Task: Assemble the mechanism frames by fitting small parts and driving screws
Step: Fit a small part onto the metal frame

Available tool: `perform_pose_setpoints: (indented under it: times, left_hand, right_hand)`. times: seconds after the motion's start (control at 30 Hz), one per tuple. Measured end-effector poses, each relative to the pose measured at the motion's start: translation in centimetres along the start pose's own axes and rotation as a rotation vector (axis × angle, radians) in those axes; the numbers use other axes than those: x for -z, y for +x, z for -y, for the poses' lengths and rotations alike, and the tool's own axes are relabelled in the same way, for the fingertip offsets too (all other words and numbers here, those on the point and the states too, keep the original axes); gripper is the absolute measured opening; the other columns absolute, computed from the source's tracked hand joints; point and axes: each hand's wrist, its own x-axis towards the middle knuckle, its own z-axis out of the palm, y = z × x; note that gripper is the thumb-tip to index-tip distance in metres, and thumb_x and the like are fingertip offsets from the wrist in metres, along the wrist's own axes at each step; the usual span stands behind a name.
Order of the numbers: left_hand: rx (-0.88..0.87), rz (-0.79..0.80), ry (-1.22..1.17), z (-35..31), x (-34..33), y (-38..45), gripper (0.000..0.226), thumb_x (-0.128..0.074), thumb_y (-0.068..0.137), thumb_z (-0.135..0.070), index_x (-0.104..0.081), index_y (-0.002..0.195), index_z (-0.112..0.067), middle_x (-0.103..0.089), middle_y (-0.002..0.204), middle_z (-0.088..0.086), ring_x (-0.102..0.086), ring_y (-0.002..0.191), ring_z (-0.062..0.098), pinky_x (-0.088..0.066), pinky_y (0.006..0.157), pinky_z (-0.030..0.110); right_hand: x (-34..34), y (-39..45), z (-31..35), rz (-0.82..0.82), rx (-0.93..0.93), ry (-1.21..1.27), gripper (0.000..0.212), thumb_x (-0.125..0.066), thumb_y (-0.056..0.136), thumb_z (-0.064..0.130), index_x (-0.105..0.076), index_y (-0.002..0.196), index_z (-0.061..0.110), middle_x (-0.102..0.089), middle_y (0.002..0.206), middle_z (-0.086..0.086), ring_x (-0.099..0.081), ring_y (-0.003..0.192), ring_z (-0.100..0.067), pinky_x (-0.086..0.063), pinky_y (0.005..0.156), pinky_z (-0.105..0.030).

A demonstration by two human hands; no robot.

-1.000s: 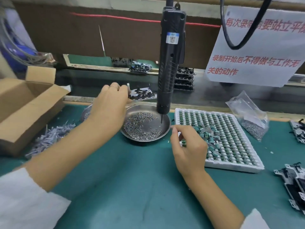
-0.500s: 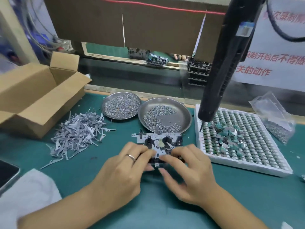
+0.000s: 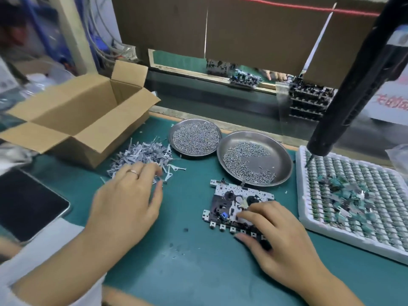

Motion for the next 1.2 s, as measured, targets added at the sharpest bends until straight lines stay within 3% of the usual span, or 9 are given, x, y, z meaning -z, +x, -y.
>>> perform_pose_setpoints:
  times: [0.17, 0.47, 0.63, 0.73, 0.87, 0.93, 1.0, 1.1, 1.2]
  left_hand:
    - [0.271, 0.412, 0.258, 3.5, 1.6, -0.8, 0.038, -0.05, 0.094, -0.038, -0.043, 0.123, -0.014, -0.053, 0.11, 0.003, -0.051, 0.109, 0.025, -0.049, 0.073, 0.038]
    - [0.281, 0.367, -0.122, 4.0, 1.4, -0.3, 0.023, -0.059, 0.089, -0.002, -0.058, 0.111, -0.007, -0.056, 0.091, 0.002, -0.059, 0.088, 0.03, -0.046, 0.078, 0.039]
    - [0.212, 0.337, -0.127, 3.0, 3.1, 0.1, 0.03, -0.057, 0.09, -0.009, -0.059, 0.11, -0.031, -0.056, 0.087, -0.02, -0.061, 0.088, 0.02, -0.05, 0.078, 0.04]
    - [0.091, 0.301, -0.095, 1.5, 4.7, 0.3, 0.035, -0.061, 0.087, -0.007, -0.065, 0.107, -0.035, -0.056, 0.084, -0.025, -0.061, 0.084, 0.012, -0.052, 0.072, 0.037]
    - [-0.4, 0.326, -0.488, -3.8, 4.2, 0.8, 0.057, -0.053, 0.069, 0.025, -0.069, 0.093, -0.023, -0.058, 0.087, -0.015, -0.059, 0.076, -0.004, -0.054, 0.065, 0.025]
    - [-0.628, 0.352, -0.564, -6.6, 2.3, 1.9, 0.054, -0.033, 0.069, 0.017, -0.068, 0.093, -0.017, -0.061, 0.091, -0.005, -0.058, 0.078, 0.007, -0.054, 0.066, 0.028]
    - [-0.797, 0.354, -0.527, -8.3, 0.1, 2.9, 0.041, -0.037, 0.077, 0.01, -0.071, 0.091, -0.009, -0.064, 0.091, 0.003, -0.057, 0.08, 0.016, -0.052, 0.066, 0.031]
    - [-0.871, 0.338, -0.511, -8.4, -2.5, 3.7, 0.015, -0.056, 0.089, -0.004, -0.071, 0.089, -0.007, -0.065, 0.094, 0.002, -0.054, 0.084, 0.016, -0.049, 0.07, 0.032]
    - [-0.893, 0.24, -0.599, -8.0, -4.1, 3.5, 0.03, -0.045, 0.098, -0.011, -0.072, 0.086, -0.004, -0.065, 0.089, 0.006, -0.055, 0.077, 0.022, -0.046, 0.068, 0.031]
  right_hand:
    - [-0.1, 0.0, 0.0, -0.032, -0.008, 0.018, 0.029, -0.059, 0.087, 0.036, -0.07, 0.096, 0.011, -0.062, 0.095, 0.0, -0.058, 0.083, -0.02, -0.049, 0.069, -0.034]
    - [0.5, 0.0, 0.3, -0.012, -0.027, 0.021, 0.028, -0.061, 0.086, 0.035, -0.071, 0.092, 0.01, -0.063, 0.094, -0.001, -0.06, 0.081, -0.022, -0.051, 0.066, -0.035]
    - [0.7, -0.1, 0.0, -0.007, -0.036, 0.037, 0.02, -0.071, 0.079, 0.025, -0.071, 0.09, 0.009, -0.064, 0.093, -0.003, -0.06, 0.081, -0.025, -0.051, 0.065, -0.038]
    - [0.7, 0.0, -0.3, 0.0, -0.024, 0.023, 0.018, -0.071, 0.079, 0.024, -0.07, 0.089, 0.008, -0.064, 0.093, -0.004, -0.06, 0.081, -0.026, -0.051, 0.065, -0.039]
    - [0.8, -0.2, 0.0, -0.131, -0.057, 0.14, 0.024, -0.054, 0.09, 0.024, -0.071, 0.096, 0.007, -0.065, 0.1, -0.003, -0.06, 0.09, -0.022, -0.049, 0.076, -0.035]
    - [1.2, -0.2, 0.0, -0.253, -0.143, 0.282, 0.029, -0.047, 0.094, 0.022, -0.068, 0.106, 0.005, -0.064, 0.107, -0.001, -0.059, 0.099, -0.016, -0.045, 0.087, -0.026]
    - [1.5, 0.0, -0.1, -0.29, -0.221, 0.344, 0.029, -0.047, 0.094, 0.021, -0.064, 0.114, 0.008, -0.062, 0.11, 0.002, -0.057, 0.106, -0.011, -0.041, 0.094, -0.02]
    - [1.6, 0.3, -0.5, -0.302, -0.348, 0.393, 0.021, -0.053, 0.094, 0.022, -0.06, 0.112, 0.017, -0.063, 0.107, 0.005, -0.056, 0.103, -0.005, -0.039, 0.092, -0.014]
    - [1.5, 0.4, -0.7, -0.353, -0.464, 0.599, 0.017, -0.059, 0.089, 0.017, -0.06, 0.106, 0.016, -0.067, 0.1, 0.004, -0.062, 0.098, -0.011, -0.046, 0.088, -0.022]
